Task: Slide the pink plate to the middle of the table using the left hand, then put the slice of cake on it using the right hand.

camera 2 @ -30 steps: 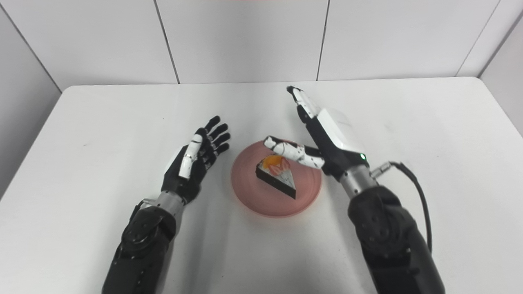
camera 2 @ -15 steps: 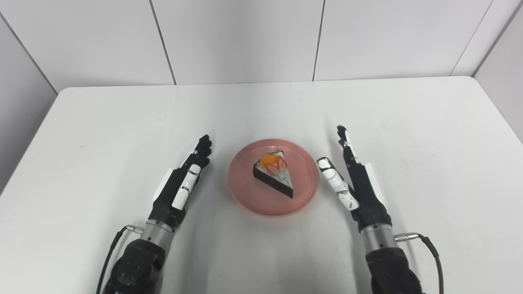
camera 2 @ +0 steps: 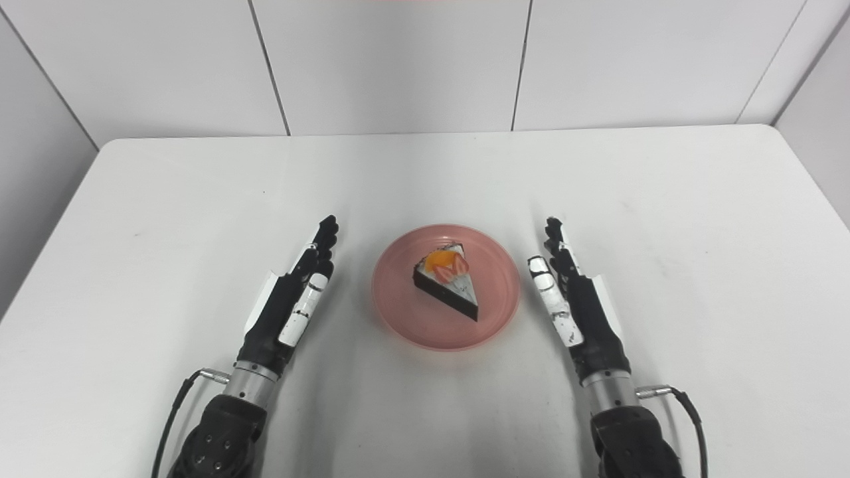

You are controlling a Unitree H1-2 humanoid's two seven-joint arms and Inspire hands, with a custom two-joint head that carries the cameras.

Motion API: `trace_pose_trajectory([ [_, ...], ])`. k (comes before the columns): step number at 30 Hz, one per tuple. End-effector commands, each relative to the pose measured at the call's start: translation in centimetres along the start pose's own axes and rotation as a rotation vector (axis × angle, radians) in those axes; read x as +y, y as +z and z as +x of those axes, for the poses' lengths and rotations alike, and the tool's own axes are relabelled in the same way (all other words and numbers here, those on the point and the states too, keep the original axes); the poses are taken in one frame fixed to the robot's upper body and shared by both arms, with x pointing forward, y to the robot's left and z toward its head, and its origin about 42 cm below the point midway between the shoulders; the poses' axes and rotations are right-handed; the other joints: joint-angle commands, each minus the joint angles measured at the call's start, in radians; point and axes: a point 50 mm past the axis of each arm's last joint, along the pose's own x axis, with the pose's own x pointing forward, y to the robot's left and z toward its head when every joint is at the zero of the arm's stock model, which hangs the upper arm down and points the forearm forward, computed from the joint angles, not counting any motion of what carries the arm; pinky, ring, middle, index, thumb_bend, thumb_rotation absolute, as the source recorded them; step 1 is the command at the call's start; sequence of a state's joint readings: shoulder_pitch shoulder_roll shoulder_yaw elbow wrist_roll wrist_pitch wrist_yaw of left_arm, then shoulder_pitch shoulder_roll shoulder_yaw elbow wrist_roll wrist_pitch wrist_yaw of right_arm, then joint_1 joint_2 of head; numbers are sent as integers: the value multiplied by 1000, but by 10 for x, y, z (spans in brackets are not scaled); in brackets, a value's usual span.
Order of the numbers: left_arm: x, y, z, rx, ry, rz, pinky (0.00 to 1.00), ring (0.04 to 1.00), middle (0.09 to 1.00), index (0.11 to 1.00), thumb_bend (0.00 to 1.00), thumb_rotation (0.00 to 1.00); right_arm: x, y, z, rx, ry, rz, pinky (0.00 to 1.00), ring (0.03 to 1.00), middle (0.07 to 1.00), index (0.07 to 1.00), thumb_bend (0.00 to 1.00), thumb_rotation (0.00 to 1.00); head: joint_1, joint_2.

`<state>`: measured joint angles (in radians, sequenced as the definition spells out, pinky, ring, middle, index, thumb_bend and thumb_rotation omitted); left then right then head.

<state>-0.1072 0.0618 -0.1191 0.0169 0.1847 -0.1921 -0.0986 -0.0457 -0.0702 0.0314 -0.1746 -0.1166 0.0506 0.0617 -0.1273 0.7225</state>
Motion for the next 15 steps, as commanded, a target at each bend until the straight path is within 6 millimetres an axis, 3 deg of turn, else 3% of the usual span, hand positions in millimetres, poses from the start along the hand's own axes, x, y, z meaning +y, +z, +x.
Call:
trace_pose_trajectory([
  [1, 5, -13, -8, 20, -7, 11, 1000, 1000, 1000, 1000, 485, 1000, 0, 11, 4, -77, 6, 19, 1000, 1000, 1000, 1000, 212, 1000, 1, 0],
  [10, 9, -20, -1, 39, -35, -3, 1000, 1000, 1000, 1000, 497, 1000, -1, 5, 8, -58, 11, 26, 1000, 1000, 1000, 991, 161, 1000, -2, -6],
  [15, 9, -21, 1, 51, -36, -22, 991, 1000, 1000, 1000, 485, 1000, -2, 3, 8, -45, 27, 13, 1000, 997, 1000, 997, 222, 1000, -2, -7],
])
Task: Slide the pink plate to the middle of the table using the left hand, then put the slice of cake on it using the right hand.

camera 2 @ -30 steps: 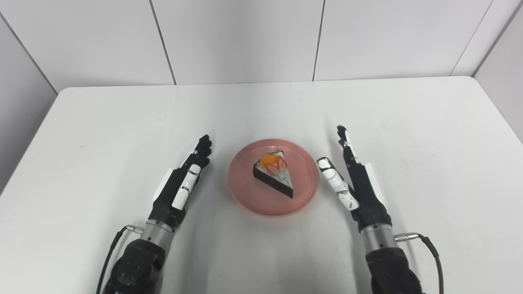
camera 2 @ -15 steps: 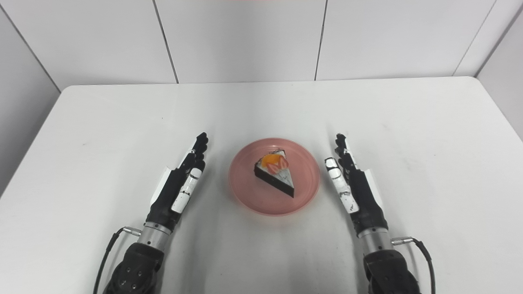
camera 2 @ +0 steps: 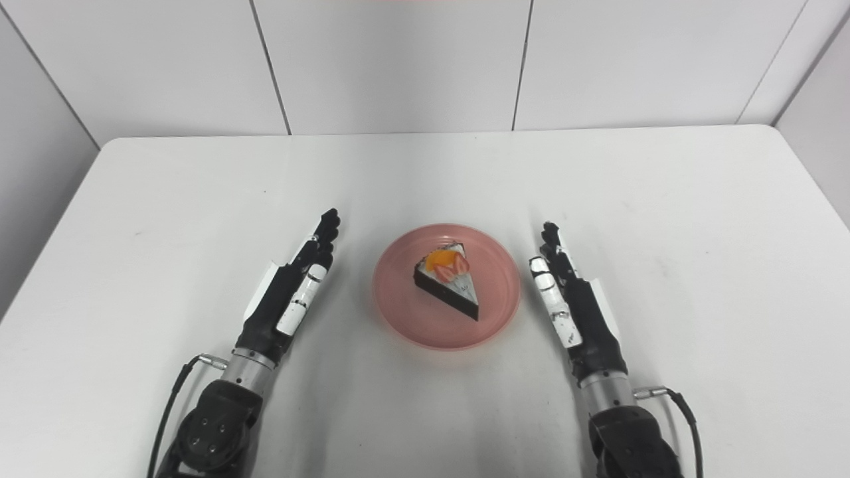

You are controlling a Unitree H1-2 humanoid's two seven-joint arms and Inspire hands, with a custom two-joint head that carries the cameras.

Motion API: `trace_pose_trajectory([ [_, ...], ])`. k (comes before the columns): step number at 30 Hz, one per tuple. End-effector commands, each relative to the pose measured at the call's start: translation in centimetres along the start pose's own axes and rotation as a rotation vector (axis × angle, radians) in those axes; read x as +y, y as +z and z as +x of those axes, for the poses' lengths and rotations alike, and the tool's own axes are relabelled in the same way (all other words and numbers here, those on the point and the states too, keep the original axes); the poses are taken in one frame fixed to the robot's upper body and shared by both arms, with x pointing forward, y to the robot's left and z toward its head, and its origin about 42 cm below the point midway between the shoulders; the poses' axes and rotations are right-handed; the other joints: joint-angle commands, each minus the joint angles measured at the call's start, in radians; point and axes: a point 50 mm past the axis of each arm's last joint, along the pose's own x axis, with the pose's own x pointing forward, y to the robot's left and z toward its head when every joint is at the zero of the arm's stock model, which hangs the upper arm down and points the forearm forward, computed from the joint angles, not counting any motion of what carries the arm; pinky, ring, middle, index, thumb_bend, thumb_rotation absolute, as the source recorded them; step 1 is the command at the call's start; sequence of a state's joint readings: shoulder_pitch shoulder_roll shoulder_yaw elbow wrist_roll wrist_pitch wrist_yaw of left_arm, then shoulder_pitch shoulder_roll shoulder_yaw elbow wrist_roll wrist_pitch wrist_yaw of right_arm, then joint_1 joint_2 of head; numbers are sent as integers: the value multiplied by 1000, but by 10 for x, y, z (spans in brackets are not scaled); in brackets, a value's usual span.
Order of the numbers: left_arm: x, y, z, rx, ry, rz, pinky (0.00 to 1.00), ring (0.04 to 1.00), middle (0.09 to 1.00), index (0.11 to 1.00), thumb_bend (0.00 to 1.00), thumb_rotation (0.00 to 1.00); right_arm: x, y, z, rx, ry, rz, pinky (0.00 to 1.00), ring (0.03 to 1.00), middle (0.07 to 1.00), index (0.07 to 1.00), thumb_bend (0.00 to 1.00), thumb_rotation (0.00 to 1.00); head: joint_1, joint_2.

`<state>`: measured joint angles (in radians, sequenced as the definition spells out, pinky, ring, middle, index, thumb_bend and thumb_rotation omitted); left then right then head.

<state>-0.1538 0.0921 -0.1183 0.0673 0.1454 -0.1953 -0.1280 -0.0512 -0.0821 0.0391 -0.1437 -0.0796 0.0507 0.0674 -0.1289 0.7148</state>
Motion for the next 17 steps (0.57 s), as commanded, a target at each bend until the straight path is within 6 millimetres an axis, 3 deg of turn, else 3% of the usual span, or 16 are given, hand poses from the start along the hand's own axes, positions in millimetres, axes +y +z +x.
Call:
trace_pose_trajectory([
  [1, -1, -15, -11, 51, -1, -22, 991, 1000, 1000, 1000, 484, 1000, -2, 11, 6, -64, 9, -14, 1000, 994, 1000, 996, 223, 1000, 1, 1],
  [17, -5, -15, -7, 40, 21, -39, 970, 990, 996, 984, 449, 1000, -5, 10, 6, -53, 23, -90, 960, 974, 991, 989, 279, 1000, 14, -2],
])
